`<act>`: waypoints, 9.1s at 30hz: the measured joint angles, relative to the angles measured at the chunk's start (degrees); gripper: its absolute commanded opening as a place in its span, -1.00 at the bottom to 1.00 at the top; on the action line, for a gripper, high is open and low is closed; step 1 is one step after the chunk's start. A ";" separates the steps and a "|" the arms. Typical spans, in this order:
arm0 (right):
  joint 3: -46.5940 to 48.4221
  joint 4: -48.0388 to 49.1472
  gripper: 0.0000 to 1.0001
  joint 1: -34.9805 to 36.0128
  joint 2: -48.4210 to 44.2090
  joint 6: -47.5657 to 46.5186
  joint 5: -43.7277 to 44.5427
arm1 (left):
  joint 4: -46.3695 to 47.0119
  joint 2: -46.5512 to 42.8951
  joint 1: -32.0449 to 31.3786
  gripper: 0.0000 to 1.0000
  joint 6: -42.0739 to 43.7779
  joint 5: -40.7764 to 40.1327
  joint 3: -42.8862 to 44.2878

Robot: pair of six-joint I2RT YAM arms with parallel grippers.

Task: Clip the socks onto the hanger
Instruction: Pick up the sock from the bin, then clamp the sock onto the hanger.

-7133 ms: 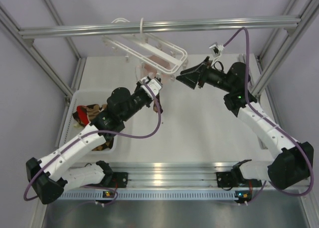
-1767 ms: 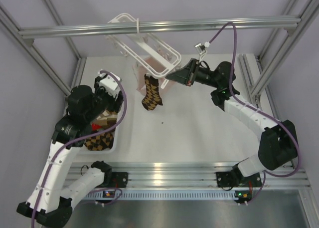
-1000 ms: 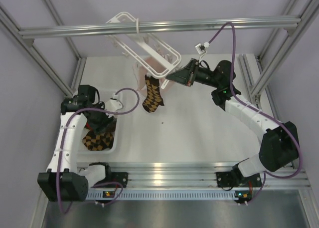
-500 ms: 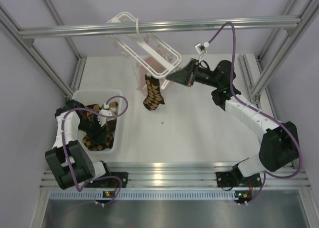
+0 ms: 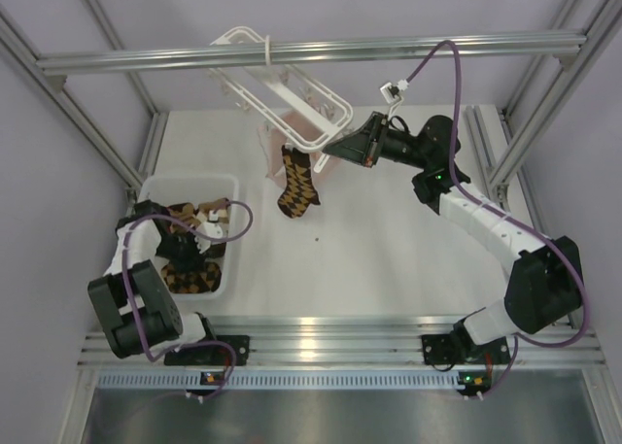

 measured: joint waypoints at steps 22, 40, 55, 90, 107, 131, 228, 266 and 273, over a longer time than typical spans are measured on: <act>0.00 0.26 -1.00 0.00 0.24 0.02 -0.09 | -7.28 -4.37 0.02 -1.00 -27.12 6.97 23.34; 0.00 0.44 -1.00 0.00 0.26 0.02 -0.17 | 19.15 -0.17 0.04 -1.00 -62.05 -5.66 27.82; 0.00 0.48 -1.00 0.00 0.26 0.00 -0.26 | 18.69 9.60 0.04 0.15 -62.60 -15.54 33.27; 0.00 0.35 -1.00 0.00 1.09 -1.09 -0.57 | -14.29 0.87 -10.88 0.40 26.34 -10.49 14.08; 0.00 0.35 -1.00 0.00 1.09 -1.05 -0.57 | -10.40 -0.83 -10.88 0.37 26.62 -17.20 13.81; 0.00 0.37 -1.00 -0.28 1.09 -0.87 -0.72 | -5.35 -2.34 -10.88 -1.00 27.43 -10.27 14.51; 0.24 -4.26 -1.00 -0.44 0.44 5.86 10.47 | 56.57 -24.52 -69.42 -1.00 -64.43 -35.21 6.10; 0.24 -4.39 -1.00 -0.11 0.44 2.27 11.43 | 56.70 -14.29 -69.42 -1.00 -73.13 -37.92 14.93; 0.24 -4.87 -1.00 0.00 -0.61 -1.07 12.22 | 56.70 -13.51 -69.42 -1.00 -74.79 -37.90 16.50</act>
